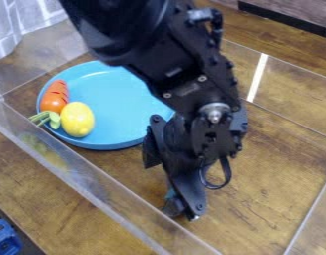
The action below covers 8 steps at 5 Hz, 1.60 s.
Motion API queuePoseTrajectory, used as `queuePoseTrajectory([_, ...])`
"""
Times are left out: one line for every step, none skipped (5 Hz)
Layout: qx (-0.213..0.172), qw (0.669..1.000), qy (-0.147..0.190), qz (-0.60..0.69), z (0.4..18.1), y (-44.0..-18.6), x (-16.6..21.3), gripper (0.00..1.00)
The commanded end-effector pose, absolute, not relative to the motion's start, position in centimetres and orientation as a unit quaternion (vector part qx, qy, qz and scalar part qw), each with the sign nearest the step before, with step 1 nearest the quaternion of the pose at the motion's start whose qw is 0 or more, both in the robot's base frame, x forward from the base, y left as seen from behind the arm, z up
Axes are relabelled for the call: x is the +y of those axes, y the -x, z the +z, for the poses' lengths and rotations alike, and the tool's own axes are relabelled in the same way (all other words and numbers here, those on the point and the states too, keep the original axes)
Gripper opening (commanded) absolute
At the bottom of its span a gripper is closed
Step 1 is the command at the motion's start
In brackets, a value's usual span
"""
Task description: Put the purple eggplant on the blue tray
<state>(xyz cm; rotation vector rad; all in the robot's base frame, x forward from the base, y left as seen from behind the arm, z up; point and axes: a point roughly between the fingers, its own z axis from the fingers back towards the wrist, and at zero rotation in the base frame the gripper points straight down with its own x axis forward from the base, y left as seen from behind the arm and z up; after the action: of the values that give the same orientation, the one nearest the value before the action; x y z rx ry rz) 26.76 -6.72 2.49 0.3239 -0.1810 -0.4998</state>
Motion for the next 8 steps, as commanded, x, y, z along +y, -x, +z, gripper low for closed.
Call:
queuePoseTrajectory([-0.098, 0.951, -0.158, -0.247, 2.6, -27.2, -7.1, 0.0])
queuePoseTrajectory([-0.099, 0.952, -0.158, -0.244, 2.3, -27.4, -7.0, 0.0])
queuePoseTrajectory([-0.097, 0.951, -0.16, -0.245, 2.8, -27.6, -6.7, 0.0])
queuePoseTrajectory([-0.096, 0.951, -0.162, -0.246, 3.2, -27.8, -6.3, 0.0])
queuePoseTrajectory([-0.094, 0.951, -0.164, -0.246, 3.4, -27.9, -6.0, 0.0])
queuePoseTrajectory([-0.091, 0.95, -0.167, -0.248, 3.7, -28.0, -5.7, 0.0])
queuePoseTrajectory([-0.09, 0.949, -0.17, -0.25, 4.0, -28.1, -5.4, 0.0])
queuePoseTrajectory([-0.089, 0.948, -0.172, -0.253, 4.3, -28.2, -5.1, 0.0])
